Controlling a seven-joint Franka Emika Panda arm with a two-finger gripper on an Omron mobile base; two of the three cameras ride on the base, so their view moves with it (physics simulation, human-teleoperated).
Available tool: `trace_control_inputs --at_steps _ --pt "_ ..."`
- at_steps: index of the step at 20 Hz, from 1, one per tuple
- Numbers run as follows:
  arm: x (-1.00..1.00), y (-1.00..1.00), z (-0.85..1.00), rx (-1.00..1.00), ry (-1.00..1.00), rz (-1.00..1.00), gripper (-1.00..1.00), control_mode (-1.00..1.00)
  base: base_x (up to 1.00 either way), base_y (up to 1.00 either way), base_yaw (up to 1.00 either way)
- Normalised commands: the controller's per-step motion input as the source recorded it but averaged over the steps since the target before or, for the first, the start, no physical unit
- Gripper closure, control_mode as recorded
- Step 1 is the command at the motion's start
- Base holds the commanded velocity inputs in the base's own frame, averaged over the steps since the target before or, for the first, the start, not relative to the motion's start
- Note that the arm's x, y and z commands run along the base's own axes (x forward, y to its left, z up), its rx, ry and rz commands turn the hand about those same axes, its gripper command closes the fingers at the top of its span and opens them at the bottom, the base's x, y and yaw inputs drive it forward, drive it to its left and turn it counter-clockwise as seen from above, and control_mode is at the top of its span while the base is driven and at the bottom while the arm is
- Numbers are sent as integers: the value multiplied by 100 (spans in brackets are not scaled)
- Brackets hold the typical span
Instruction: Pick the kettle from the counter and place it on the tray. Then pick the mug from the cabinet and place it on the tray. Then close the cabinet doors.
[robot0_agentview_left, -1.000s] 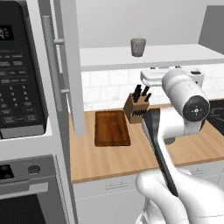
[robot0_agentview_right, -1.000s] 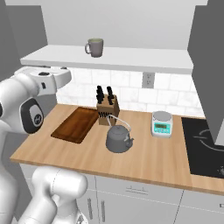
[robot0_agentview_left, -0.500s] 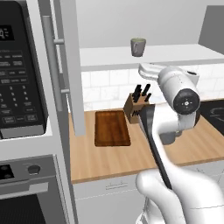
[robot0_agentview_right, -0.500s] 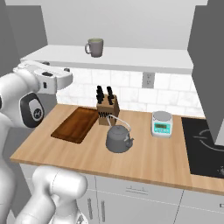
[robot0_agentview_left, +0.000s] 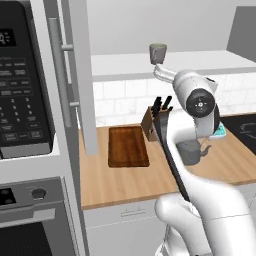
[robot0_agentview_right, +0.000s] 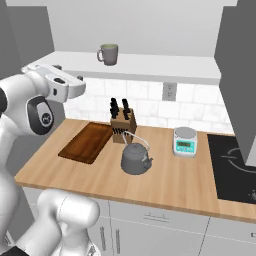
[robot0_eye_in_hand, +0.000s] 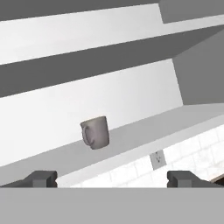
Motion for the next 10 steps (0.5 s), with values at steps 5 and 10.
trace_control_inputs --at_steps 5,10 --pt "49 26 0 0 13 -2 -100 -100 0 0 0" --pt "54 12 0 0 16 0 -100 -100 0 0 0"
